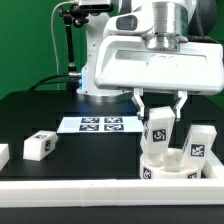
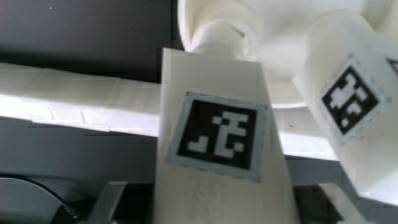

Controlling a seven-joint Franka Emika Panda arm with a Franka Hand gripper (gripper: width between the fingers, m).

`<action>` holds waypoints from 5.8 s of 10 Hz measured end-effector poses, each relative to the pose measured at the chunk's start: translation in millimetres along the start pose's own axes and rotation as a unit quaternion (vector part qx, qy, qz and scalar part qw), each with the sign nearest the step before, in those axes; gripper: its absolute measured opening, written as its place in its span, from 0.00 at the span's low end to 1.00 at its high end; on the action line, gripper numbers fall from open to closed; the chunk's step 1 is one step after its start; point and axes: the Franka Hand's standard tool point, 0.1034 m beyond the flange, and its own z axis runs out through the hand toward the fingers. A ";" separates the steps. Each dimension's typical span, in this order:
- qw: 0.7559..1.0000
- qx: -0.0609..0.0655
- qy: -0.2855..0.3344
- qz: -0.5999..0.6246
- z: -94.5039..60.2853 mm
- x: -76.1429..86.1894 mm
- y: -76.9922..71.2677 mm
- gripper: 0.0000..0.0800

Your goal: Assemble stool

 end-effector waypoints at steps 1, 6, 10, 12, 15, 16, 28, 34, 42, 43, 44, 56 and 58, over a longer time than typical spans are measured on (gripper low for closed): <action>1.000 0.000 0.000 0.000 0.1 -0.1 -0.1 0.41; 1.000 0.002 -0.001 -0.004 1.2 -0.4 -5.9 0.41; 1.000 0.000 0.010 -0.008 3.2 3.2 -6.3 0.41; 1.000 0.000 0.013 -0.010 3.6 3.8 -5.1 0.41; 1.000 -0.001 0.014 -0.010 3.6 4.2 -3.8 0.41; 1.000 -0.001 0.014 -0.010 3.4 4.2 -3.4 0.41; 1.000 -0.005 0.010 -0.014 14.2 -6.3 -2.4 0.41; 0.999 -0.007 0.033 -0.016 13.8 -6.5 -3.2 0.55; 1.000 0.001 0.018 -0.008 -6.2 10.2 0.2 0.81; 1.000 0.001 0.016 -0.009 -5.8 9.8 -0.3 0.81; 1.000 0.002 0.004 -0.009 -4.6 8.1 -1.2 0.81; 0.963 0.042 -0.263 -0.037 -12.6 -6.2 5.3 0.81; 0.954 0.076 -0.249 -0.150 -10.8 -4.8 8.1 0.81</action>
Offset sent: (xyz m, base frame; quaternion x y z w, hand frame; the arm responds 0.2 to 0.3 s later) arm -0.0016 -0.0003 -0.0004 -0.0143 0.0075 -0.0178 0.9997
